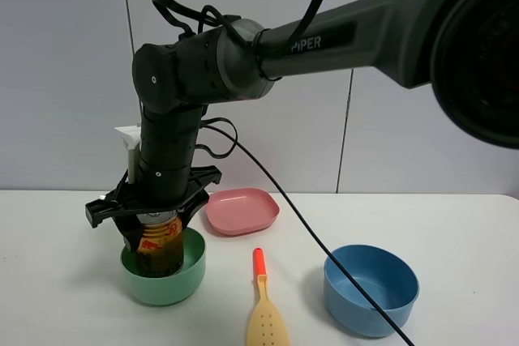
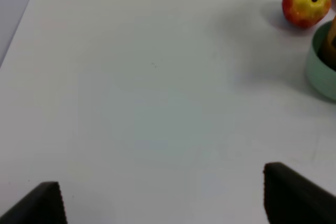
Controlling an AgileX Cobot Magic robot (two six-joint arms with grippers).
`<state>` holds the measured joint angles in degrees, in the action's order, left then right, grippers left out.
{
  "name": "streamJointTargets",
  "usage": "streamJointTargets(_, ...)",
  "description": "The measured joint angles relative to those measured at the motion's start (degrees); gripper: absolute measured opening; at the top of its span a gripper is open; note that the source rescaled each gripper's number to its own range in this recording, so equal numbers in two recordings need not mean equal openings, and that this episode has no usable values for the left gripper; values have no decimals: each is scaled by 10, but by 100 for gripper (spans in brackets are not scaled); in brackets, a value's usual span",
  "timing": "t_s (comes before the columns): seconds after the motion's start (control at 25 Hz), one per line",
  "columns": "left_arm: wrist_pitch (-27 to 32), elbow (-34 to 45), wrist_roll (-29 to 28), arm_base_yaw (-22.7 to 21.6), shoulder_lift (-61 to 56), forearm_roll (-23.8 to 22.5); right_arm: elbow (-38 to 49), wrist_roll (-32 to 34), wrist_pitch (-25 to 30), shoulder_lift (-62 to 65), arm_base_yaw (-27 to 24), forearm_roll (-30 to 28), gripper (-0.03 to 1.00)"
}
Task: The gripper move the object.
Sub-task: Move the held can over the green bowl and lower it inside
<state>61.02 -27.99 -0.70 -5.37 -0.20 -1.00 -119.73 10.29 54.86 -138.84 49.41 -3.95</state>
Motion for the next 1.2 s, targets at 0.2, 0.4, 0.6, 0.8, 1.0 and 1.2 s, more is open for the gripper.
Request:
streamJointTargets(0.2,0,0,0,0,0,0,0,-3,1,-5,0,0,0)
streamJointTargets(0.4,0,0,0,0,0,0,0,-5,5,-5,0,0,0)
streamJointTargets(0.6,0,0,0,0,0,0,0,-5,18,-5,0,0,0)
streamJointTargets(0.8,0,0,0,0,0,0,0,-5,28,-5,0,0,0)
streamJointTargets(1.0,0,0,0,0,0,0,0,-11,34,-4,0,0,0)
streamJointTargets(1.2,0,0,0,0,0,0,-1,-31,36,4,0,-2,36)
